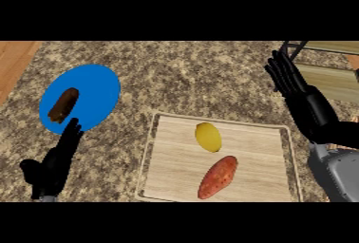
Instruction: Pick the lemon from the tray and place it in the tiered shelf
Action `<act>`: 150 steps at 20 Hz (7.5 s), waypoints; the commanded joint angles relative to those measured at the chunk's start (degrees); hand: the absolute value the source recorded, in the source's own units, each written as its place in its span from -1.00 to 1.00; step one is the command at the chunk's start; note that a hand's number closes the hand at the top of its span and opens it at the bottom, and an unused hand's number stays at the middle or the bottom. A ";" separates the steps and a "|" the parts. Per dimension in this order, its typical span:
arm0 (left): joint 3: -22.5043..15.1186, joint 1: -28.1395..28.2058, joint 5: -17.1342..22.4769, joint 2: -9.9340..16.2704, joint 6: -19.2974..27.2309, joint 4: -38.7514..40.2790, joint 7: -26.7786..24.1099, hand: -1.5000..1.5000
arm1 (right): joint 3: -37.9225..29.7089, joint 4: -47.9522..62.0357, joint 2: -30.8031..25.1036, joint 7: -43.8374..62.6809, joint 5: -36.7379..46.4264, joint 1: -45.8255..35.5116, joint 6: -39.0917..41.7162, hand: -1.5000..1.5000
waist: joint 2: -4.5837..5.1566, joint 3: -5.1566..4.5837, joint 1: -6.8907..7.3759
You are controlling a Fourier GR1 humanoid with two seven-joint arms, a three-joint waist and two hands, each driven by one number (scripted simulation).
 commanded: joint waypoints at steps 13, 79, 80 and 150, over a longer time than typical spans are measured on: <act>-0.59 -5.81 3.49 -2.12 0.17 0.00 22.06 0.00 | -6.12 24.22 -4.86 -1.27 9.77 -2.99 1.57 -1.00 | -0.05 -0.76 -0.95; 7.59 -3.90 -6.24 -9.74 -5.87 -0.34 22.85 0.00 | 16.27 13.18 19.19 54.62 58.10 -9.82 10.37 -1.00 | -0.21 -0.82 -1.05; 10.77 -8.62 -4.81 -8.18 -7.69 4.00 24.41 0.00 | 15.97 5.34 19.22 58.19 57.92 -8.43 15.06 -1.00 | -0.27 -0.83 -1.45; 13.27 -5.69 -9.86 -11.43 -11.09 2.93 22.57 0.00 | -33.68 17.61 -27.42 36.80 35.35 -35.62 23.97 1.00 | 0.01 -0.86 -0.49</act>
